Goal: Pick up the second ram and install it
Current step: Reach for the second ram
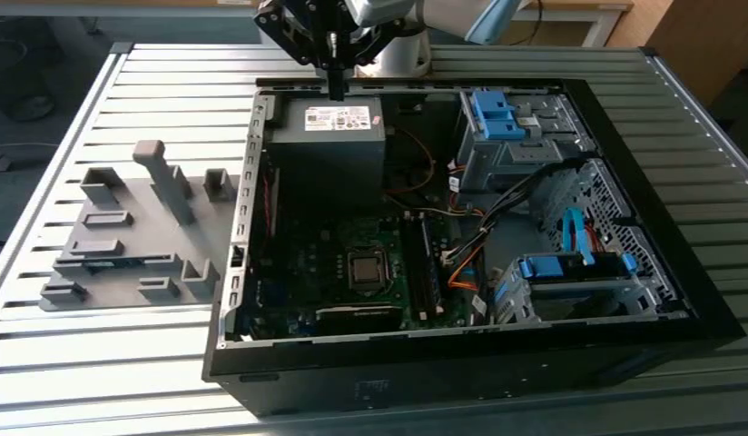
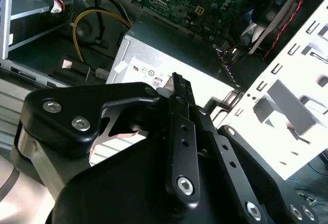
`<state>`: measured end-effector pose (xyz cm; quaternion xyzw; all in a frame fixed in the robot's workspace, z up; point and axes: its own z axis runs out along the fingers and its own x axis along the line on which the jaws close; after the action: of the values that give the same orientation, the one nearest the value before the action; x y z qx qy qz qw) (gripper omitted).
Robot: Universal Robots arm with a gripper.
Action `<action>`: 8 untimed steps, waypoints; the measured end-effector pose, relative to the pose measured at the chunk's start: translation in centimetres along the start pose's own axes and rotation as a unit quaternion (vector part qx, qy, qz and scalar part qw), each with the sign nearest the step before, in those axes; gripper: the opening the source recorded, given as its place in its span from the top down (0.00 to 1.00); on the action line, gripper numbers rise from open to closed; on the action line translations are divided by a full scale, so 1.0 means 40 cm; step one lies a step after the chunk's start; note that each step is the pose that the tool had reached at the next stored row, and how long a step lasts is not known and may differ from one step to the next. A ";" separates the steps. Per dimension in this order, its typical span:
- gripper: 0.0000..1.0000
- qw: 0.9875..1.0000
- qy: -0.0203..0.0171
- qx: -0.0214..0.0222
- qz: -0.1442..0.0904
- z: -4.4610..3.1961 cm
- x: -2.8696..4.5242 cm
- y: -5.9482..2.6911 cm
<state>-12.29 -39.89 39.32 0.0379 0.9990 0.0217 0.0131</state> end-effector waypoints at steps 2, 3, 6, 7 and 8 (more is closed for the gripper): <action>0.89 1.000 0.000 0.000 0.000 0.000 0.000 0.000; 0.89 1.000 0.000 0.000 0.000 0.000 0.000 0.000; 0.89 1.000 0.000 0.000 0.000 0.000 0.002 0.000; 0.89 1.000 0.000 0.000 0.000 0.000 0.002 0.000; 0.89 1.000 0.000 0.000 0.000 0.000 0.002 0.000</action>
<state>-12.38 -39.89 39.31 0.0379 0.9990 0.0217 0.0131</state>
